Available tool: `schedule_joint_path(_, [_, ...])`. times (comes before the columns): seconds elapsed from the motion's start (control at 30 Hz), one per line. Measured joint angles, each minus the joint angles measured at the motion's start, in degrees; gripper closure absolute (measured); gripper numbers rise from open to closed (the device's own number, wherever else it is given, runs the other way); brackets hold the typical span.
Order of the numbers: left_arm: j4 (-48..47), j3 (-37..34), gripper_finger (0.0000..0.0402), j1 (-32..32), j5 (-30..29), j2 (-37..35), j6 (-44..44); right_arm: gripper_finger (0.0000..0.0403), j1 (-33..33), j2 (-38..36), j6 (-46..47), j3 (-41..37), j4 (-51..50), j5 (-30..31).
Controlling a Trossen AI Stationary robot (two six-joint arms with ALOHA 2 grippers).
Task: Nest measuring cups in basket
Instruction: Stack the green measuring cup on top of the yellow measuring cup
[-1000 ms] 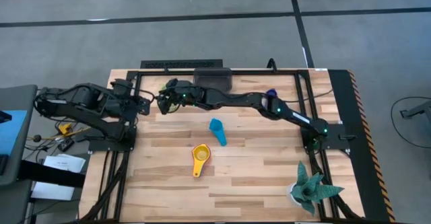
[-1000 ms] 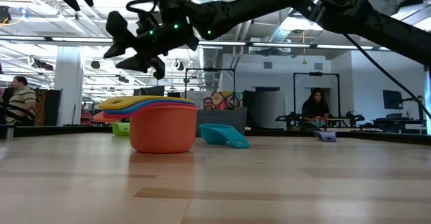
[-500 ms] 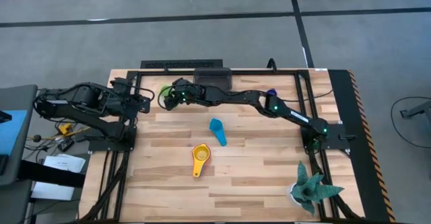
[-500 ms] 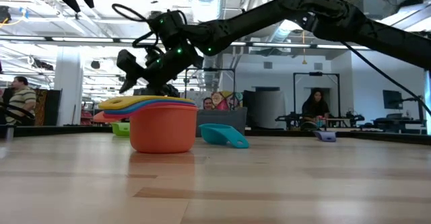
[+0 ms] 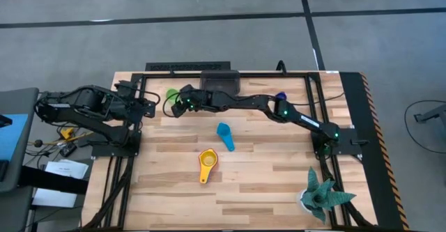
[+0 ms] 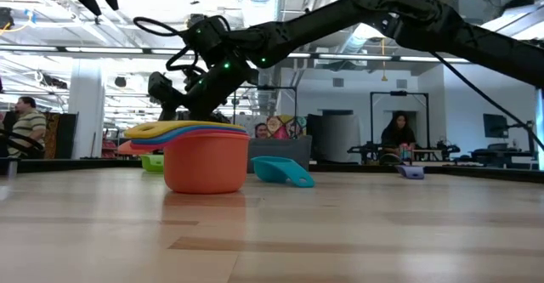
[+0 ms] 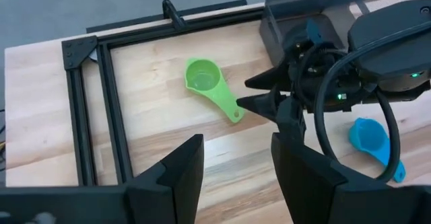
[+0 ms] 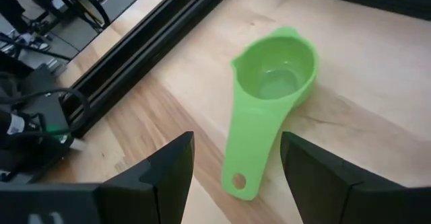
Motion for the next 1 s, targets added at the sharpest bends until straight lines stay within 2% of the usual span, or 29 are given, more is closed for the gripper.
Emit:
schedule_joint_path(0.4, [0.0,0.0,0.0239,0.0,1.3,0.0,0.8,0.0158,0.4,0.0,-0.5,-1.0,-2.1,1.7])
schedule_joint_path(0.67, [1.0,0.0,0.0239,-0.3,1.5,0.7,1.6,0.0158,3.6,4.3,-4.0,-1.0,7.4,-2.1])
schedule_joint_path(1.0, [0.9,0.0,0.0239,-0.2,0.9,0.9,1.6,0.0158,3.7,4.5,-3.7,-1.0,1.4,0.0])
